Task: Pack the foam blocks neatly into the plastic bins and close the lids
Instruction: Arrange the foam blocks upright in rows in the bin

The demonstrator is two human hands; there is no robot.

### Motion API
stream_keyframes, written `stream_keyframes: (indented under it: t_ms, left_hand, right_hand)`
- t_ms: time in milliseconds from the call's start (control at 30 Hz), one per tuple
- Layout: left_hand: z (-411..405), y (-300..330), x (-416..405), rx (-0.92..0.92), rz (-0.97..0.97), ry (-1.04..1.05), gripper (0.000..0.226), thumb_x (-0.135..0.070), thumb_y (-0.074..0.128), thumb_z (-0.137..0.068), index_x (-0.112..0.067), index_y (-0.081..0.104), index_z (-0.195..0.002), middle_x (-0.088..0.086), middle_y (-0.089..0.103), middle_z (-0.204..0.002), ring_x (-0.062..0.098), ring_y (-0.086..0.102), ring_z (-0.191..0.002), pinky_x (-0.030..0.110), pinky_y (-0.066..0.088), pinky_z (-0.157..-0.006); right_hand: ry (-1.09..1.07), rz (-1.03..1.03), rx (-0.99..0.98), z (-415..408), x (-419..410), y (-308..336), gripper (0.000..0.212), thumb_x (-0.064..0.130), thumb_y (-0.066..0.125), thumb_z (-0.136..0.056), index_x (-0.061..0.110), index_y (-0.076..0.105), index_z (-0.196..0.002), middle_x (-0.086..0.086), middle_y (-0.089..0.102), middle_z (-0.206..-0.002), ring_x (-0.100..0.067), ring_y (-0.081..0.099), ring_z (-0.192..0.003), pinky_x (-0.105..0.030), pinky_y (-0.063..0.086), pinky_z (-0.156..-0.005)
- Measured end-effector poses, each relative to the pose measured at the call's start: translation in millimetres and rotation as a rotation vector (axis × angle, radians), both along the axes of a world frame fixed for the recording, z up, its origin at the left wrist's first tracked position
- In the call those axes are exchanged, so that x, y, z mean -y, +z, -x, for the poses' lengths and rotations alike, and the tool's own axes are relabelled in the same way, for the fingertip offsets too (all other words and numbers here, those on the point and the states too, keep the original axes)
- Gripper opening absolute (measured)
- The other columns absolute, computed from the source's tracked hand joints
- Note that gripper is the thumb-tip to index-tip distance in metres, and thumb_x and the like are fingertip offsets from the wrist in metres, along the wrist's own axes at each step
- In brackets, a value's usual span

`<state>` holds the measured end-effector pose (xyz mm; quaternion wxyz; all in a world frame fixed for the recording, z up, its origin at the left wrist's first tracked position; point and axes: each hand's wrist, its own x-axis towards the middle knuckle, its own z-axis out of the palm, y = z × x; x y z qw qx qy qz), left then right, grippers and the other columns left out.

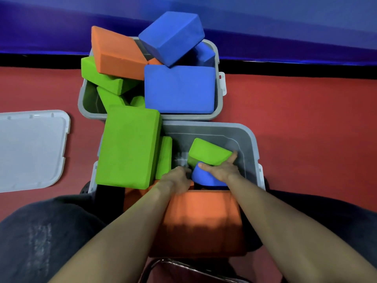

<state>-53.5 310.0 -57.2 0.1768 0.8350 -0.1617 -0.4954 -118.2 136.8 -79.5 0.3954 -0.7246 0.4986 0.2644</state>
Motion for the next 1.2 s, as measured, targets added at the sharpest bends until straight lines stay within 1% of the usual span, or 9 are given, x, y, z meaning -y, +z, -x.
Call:
stream_keyframes:
  t_ms: [167,300,400,500,633,767,900,1033,1200]
  left_hand:
    - [0.7,-2.1,3.9,-0.073,0.007,-0.145,0.062,-0.036,0.036,-0.062,-0.050,0.068,-0.113,-0.014,0.070,-0.124,0.015,0.063,-0.122,0.046,0.044,-0.109]
    - [2.0,15.3,6.5,-0.079,-0.005,-0.255,0.084,-0.019,0.025,-0.059,-0.049,0.063,-0.128,-0.012,0.064,-0.135,0.019,0.058,-0.128,0.052,0.040,-0.112]
    - [4.2,17.0,10.5,-0.067,-0.022,-0.301,0.071,-0.013,0.034,-0.076,-0.043,0.061,-0.134,-0.009,0.060,-0.142,0.021,0.055,-0.131,0.055,0.037,-0.113]
    - [7.6,9.0,10.6,-0.075,-0.019,-0.220,0.053,-0.007,0.042,-0.093,-0.031,0.062,-0.136,-0.003,0.061,-0.142,0.021,0.056,-0.130,0.038,0.042,-0.112]
    - [9.2,2.1,2.4,0.034,0.089,0.032,0.035,-0.013,0.052,-0.097,-0.021,0.068,-0.127,0.002,0.068,-0.131,0.022,0.061,-0.124,0.029,0.045,-0.105]
    - [3.0,10.6,-7.2,0.245,0.163,0.112,0.031,-0.015,0.055,-0.098,-0.014,0.068,-0.126,0.010,0.065,-0.132,0.027,0.060,-0.123,0.028,0.042,-0.100]
    - [1.3,7.2,-18.7,0.267,0.042,-0.070,0.041,-0.025,0.047,-0.104,-0.011,0.056,-0.141,0.019,0.030,-0.163,0.027,0.022,-0.153,0.031,0.020,-0.123]
    - [4.8,8.7,-28.9,0.241,-0.108,-0.247,0.048,-0.041,0.034,-0.108,-0.021,0.050,-0.149,0.020,-0.004,-0.167,0.029,-0.009,-0.156,0.036,-0.002,-0.127]
    - [3.1,6.5,-28.1,0.228,-0.146,-0.308,0.056,-0.046,0.026,-0.108,-0.016,0.047,-0.150,0.025,0.005,-0.166,0.029,-0.019,-0.154,0.042,-0.010,-0.126]
  right_hand:
    - [0.087,0.053,-0.062,2.6,-0.7,1.4,0.172,0.096,0.062,-0.035,0.015,-0.039,-0.148,-0.008,0.041,-0.158,-0.035,0.031,-0.148,-0.047,0.027,-0.120]
    - [0.112,-0.002,-0.072,6.8,5.2,10.8,0.165,0.079,0.079,-0.057,0.010,-0.041,-0.146,-0.011,0.030,-0.163,-0.032,0.031,-0.149,-0.041,0.028,-0.121]
    - [0.148,-0.051,-0.072,9.8,8.8,21.0,0.152,0.061,0.082,-0.073,0.005,-0.040,-0.146,-0.012,0.008,-0.169,-0.027,0.033,-0.149,-0.033,0.029,-0.118]
    - [0.224,0.014,-0.144,3.1,5.4,24.4,0.149,0.067,0.076,-0.074,0.008,-0.039,-0.148,-0.014,0.025,-0.165,-0.032,0.033,-0.149,-0.040,0.024,-0.122]
    - [0.368,0.293,-0.125,-12.0,4.3,28.7,0.139,0.082,0.069,-0.066,0.021,-0.014,-0.159,-0.015,0.015,-0.165,-0.040,0.020,-0.150,-0.054,0.016,-0.122]
    - [0.602,0.473,0.153,-24.0,6.2,22.0,0.104,0.074,0.065,-0.078,0.024,0.022,-0.158,-0.004,0.027,-0.164,-0.031,0.018,-0.152,-0.056,0.007,-0.124]
    - [0.770,0.438,0.208,-27.7,1.0,17.1,0.091,0.063,0.067,-0.085,0.025,0.027,-0.157,-0.003,0.041,-0.156,-0.027,0.036,-0.145,-0.048,0.016,-0.124]
    - [0.721,0.397,0.125,-34.4,5.3,18.0,0.093,0.064,0.071,-0.082,0.017,0.032,-0.152,-0.010,0.047,-0.149,-0.031,0.044,-0.137,-0.044,0.032,-0.114]
    - [0.711,0.416,0.200,-37.8,2.1,26.5,0.082,0.068,0.070,-0.079,0.016,0.048,-0.139,-0.009,0.054,-0.137,-0.033,0.049,-0.128,-0.045,0.042,-0.106]
